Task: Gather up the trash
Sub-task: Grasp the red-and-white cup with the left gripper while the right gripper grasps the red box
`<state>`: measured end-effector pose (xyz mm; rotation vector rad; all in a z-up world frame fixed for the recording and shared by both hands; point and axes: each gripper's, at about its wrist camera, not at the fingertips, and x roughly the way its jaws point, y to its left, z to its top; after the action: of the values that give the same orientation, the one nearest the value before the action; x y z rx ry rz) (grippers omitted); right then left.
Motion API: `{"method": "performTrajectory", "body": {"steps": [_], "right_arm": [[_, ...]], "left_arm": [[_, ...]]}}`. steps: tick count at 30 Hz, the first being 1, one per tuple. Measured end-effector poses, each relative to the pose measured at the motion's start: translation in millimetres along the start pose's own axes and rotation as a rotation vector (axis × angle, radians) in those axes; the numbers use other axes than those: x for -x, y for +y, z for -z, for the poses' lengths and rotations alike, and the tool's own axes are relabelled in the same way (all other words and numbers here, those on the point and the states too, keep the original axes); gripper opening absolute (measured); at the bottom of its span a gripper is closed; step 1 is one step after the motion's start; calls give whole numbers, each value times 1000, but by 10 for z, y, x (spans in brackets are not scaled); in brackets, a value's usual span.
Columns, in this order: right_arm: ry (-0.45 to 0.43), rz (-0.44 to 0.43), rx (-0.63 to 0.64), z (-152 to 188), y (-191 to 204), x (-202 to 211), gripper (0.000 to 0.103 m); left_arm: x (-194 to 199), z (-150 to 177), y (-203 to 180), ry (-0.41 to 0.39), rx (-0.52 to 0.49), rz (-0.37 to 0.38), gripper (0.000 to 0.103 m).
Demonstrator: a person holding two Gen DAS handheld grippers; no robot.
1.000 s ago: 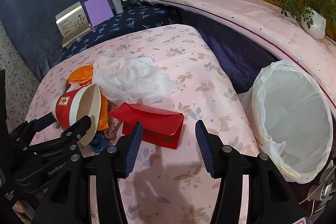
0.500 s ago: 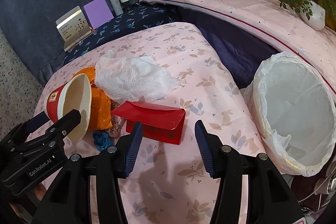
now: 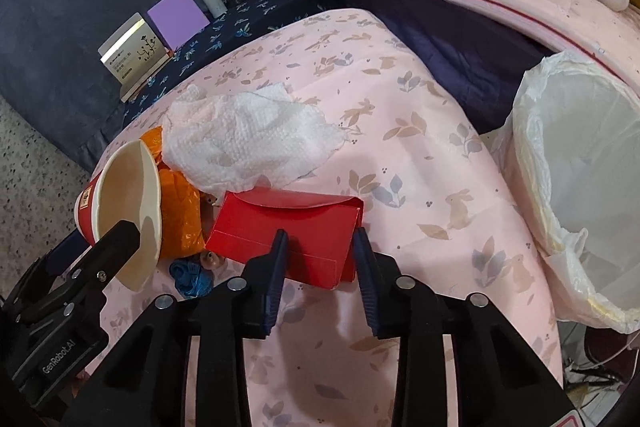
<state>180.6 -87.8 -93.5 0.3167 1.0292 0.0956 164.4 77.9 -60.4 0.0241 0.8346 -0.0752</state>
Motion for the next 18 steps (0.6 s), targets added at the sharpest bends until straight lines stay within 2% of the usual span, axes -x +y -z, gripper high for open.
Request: {"method": "performTrajectory", "body": {"steps": [4, 9, 18], "right_arm": [[21, -15, -12, 39, -7, -77, 21], [40, -41, -27, 74, -37, -102, 6], [-22, -55, 24, 131, 50, 210, 2]], "left_arm": [[-27, 24, 3, 9, 2, -1, 82], [-19, 52, -11, 14, -1, -2, 82], [122, 65, -83, 0, -4, 3, 82]]}}
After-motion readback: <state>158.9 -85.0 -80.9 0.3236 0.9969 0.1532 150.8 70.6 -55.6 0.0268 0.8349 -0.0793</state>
